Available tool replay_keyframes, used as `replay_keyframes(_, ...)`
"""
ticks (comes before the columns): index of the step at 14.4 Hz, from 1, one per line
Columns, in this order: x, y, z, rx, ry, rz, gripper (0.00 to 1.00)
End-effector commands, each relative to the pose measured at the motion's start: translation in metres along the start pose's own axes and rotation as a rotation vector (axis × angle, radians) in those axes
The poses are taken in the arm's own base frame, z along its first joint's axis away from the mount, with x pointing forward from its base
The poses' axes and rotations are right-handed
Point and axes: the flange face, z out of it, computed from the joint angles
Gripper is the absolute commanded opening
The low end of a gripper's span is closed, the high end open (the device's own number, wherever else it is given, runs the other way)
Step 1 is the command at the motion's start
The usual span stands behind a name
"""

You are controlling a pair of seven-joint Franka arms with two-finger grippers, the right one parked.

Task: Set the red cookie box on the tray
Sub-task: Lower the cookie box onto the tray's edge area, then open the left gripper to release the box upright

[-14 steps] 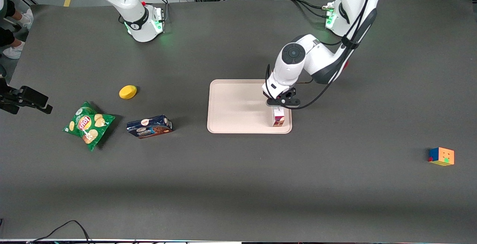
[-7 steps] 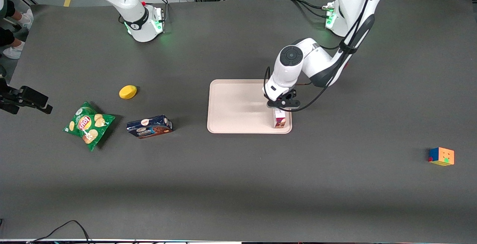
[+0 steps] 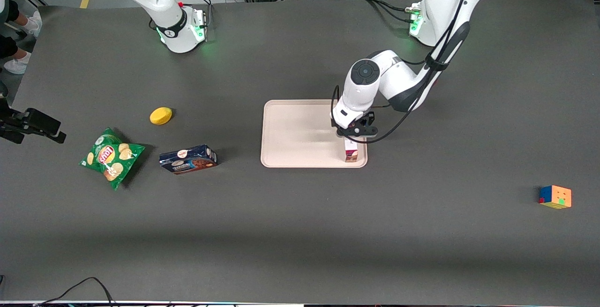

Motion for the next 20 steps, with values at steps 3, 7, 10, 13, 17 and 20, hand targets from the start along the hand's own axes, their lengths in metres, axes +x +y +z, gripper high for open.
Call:
replay_keyframes(3,0.003,0.004,-0.001,-0.003,0.016,-0.027,1.0)
replay_keyframes(7,0.026,0.013,-0.048,0.052,0.05,-0.031,1.0)
replay_keyframes(10,0.046,0.034,-0.126,0.129,0.045,0.038,1.0)
replay_keyframes(13,0.067,0.03,-0.192,0.144,-0.027,0.087,1.0)
replay_keyframes(17,0.069,0.007,-0.284,0.096,-0.04,0.127,1.0)
replay_keyframes(20,0.065,-0.03,-0.342,0.106,-0.001,0.169,1.0)
